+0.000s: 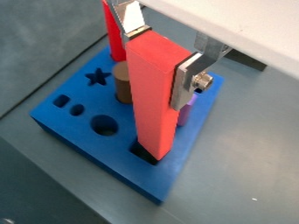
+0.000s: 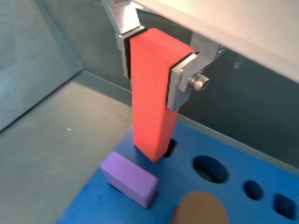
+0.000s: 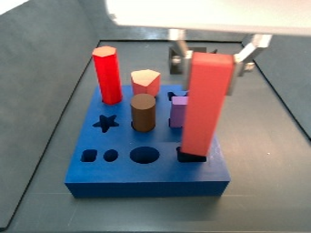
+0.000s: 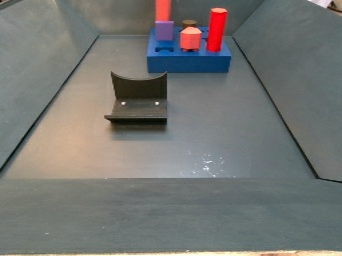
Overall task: Pick up the rectangle object. Move up. Place the rectangle object on the fixture. Regrasp the rectangle object. Move to above the board. Insert the rectangle object.
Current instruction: Insert the rectangle object.
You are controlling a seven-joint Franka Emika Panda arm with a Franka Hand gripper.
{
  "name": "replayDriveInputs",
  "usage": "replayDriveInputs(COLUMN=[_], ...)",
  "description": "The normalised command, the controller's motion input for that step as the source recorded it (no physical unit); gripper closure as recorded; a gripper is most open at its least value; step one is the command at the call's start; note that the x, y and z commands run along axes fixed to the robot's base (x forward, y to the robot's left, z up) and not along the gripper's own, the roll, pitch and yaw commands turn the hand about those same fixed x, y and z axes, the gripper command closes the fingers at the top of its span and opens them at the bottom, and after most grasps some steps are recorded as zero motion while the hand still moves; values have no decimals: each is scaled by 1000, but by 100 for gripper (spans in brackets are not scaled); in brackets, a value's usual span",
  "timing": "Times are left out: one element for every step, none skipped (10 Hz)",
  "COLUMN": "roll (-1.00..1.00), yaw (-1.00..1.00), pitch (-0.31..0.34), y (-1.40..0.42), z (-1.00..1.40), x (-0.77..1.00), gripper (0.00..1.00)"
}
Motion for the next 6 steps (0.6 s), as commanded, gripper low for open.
replayDriveInputs(roll=[230, -3, 13, -4, 0, -100], yaw=[17, 37, 0, 0, 103, 466], pitch=[-36, -31, 0, 0, 0, 46], y=[-180, 0, -20, 0, -74, -103], z=[-494, -6, 0, 0, -357, -537], x=[-417, -94, 0, 0, 0, -106], gripper=[100, 100, 100, 100, 100, 100])
